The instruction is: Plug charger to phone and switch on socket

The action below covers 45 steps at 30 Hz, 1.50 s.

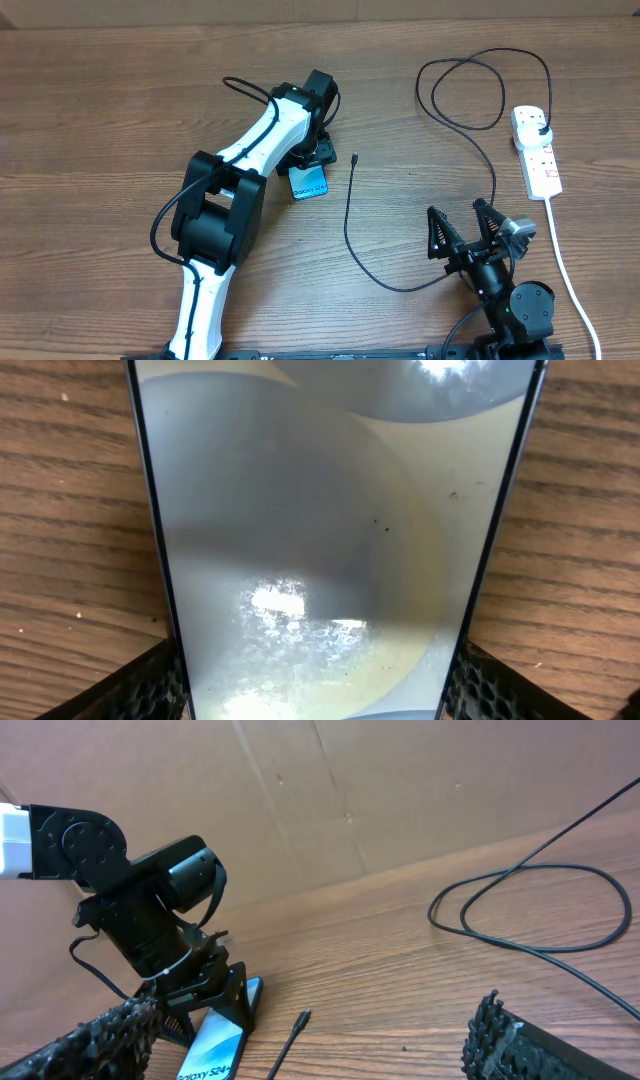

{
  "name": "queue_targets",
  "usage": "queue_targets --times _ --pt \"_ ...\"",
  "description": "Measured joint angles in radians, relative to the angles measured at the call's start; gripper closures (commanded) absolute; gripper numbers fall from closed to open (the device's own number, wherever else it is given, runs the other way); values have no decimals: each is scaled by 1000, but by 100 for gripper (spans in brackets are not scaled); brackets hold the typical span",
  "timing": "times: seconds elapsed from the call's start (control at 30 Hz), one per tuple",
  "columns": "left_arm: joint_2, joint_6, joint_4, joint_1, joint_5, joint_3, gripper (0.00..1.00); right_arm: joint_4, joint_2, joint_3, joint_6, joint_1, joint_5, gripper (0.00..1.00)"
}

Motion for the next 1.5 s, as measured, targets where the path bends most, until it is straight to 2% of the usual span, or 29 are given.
queue_targets --times 0.3,0.63,1.0,1.13,1.27,1.5 --pt "19 1 -116 6 15 49 96 -1 0 0 0 0 0 0" --pt "48 1 -289 6 48 196 96 0 0 0 0 0 0 0" --pt "48 2 -296 6 208 267 96 2 0 0 16 0 -10 0" --pt "48 2 -296 6 278 267 96 13 0 0 116 0 -114 0" --pt "48 2 -296 6 343 267 96 48 0 0 267 0 -306 0" --pt "48 2 -297 6 402 267 96 52 0 0 367 0 -515 0"
